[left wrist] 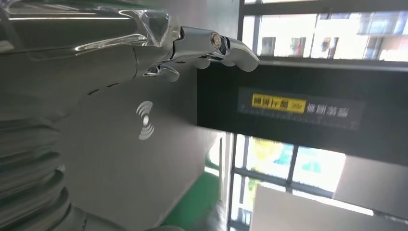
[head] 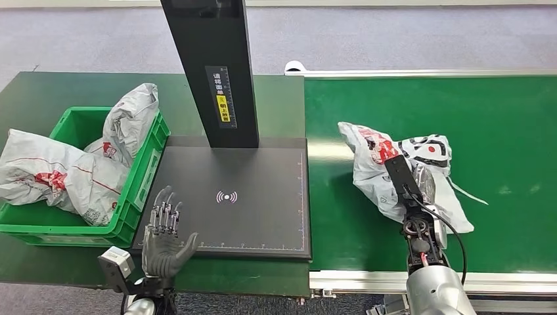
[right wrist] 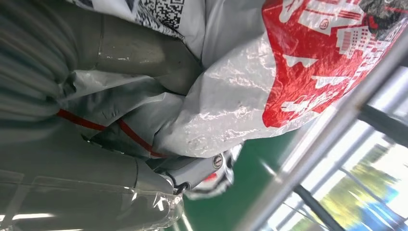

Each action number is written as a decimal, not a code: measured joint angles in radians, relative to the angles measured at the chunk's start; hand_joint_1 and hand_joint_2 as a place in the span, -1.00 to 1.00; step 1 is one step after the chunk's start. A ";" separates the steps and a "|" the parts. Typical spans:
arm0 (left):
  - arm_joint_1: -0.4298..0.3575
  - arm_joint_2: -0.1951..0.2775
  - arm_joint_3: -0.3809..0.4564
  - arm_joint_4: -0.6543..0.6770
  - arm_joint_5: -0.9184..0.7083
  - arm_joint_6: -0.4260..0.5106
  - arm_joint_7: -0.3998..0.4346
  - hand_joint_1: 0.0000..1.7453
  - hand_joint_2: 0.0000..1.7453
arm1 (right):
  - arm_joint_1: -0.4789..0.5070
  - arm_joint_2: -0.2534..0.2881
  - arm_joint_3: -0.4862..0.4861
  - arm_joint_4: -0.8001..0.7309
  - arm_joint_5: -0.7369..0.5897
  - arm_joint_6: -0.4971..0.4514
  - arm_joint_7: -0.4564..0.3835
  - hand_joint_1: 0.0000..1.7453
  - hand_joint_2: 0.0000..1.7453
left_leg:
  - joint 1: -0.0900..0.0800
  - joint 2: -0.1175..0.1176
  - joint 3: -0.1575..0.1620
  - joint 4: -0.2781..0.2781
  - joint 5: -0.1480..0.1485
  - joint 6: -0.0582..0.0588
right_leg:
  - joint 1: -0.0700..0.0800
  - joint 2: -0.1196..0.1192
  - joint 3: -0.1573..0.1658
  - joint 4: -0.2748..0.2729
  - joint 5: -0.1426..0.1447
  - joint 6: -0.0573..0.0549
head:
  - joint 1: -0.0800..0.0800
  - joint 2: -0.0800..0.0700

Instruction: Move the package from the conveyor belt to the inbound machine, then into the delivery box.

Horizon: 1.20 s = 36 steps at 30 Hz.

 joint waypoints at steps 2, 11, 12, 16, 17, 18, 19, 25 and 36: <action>0.002 0.013 -0.003 -0.041 -0.017 0.049 0.000 -1.00 1.00 | 0.047 0.032 0.071 -0.132 -0.055 0.026 -0.013 1.00 1.00 | 0.000 0.001 0.000 0.000 0.000 0.000 | 0.000 0.001 -0.001 0.000 0.000 0.000 | 0.000 0.000; -0.037 0.106 -0.013 -0.236 -0.064 0.183 0.000 -1.00 1.00 | 0.144 0.107 0.449 -0.476 -0.208 0.144 0.016 1.00 1.00 | 0.001 0.003 0.000 -0.001 0.000 0.000 | 0.001 0.002 -0.001 0.000 0.000 -0.001 | 0.000 0.000; -0.045 0.118 -0.009 -0.250 -0.063 0.191 0.000 -1.00 1.00 | 0.144 0.117 0.488 -0.481 -0.217 0.161 0.017 1.00 1.00 | 0.001 0.003 0.000 -0.001 0.000 0.000 | 0.001 0.003 -0.001 0.000 0.000 -0.001 | 0.000 0.000; -0.091 0.160 0.031 -0.303 -0.033 0.203 0.000 -1.00 1.00 | 0.139 0.164 0.628 -0.442 -0.240 0.200 0.010 1.00 1.00 | 0.002 0.003 0.000 -0.001 0.000 -0.001 | 0.002 0.002 -0.001 0.001 0.000 -0.001 | 0.000 0.000; -0.102 0.167 0.045 -0.315 -0.024 0.201 0.000 -1.00 1.00 | 0.138 0.174 0.657 -0.424 -0.244 0.204 0.006 1.00 1.00 | 0.002 0.003 0.000 -0.001 0.000 -0.001 | 0.002 0.002 -0.001 0.001 0.000 -0.001 | 0.000 0.000; -0.110 0.172 0.058 -0.325 -0.018 0.199 0.000 -1.00 1.00 | 0.137 0.183 0.681 -0.409 -0.247 0.207 0.003 1.00 1.00 | 0.002 0.003 0.000 -0.001 0.000 -0.001 | 0.002 0.002 -0.001 0.001 0.000 -0.001 | 0.000 0.000; -0.117 0.176 0.070 -0.333 -0.014 0.197 0.000 -1.00 1.00 | 0.137 0.190 0.700 -0.396 -0.249 0.208 0.000 1.00 1.00 | 0.002 0.003 0.000 -0.001 0.000 -0.001 | 0.002 0.002 -0.001 0.001 0.000 -0.001 | 0.000 0.000; -0.131 0.192 0.104 -0.357 -0.008 0.193 0.000 -1.00 1.00 | 0.132 0.211 0.755 -0.350 -0.252 0.209 -0.002 1.00 1.00 | 0.001 0.002 0.000 -0.001 0.000 -0.001 | 0.002 0.002 -0.001 0.000 0.000 -0.001 | 0.000 0.000; -0.138 0.196 0.139 -0.370 0.001 0.182 0.000 -1.00 1.00 | 0.114 0.222 0.783 -0.294 -0.263 0.216 -0.018 -0.49 1.00 | 0.002 0.002 0.000 -0.001 0.000 -0.001 | 0.002 0.002 -0.001 0.000 0.000 -0.001 | 0.001 0.000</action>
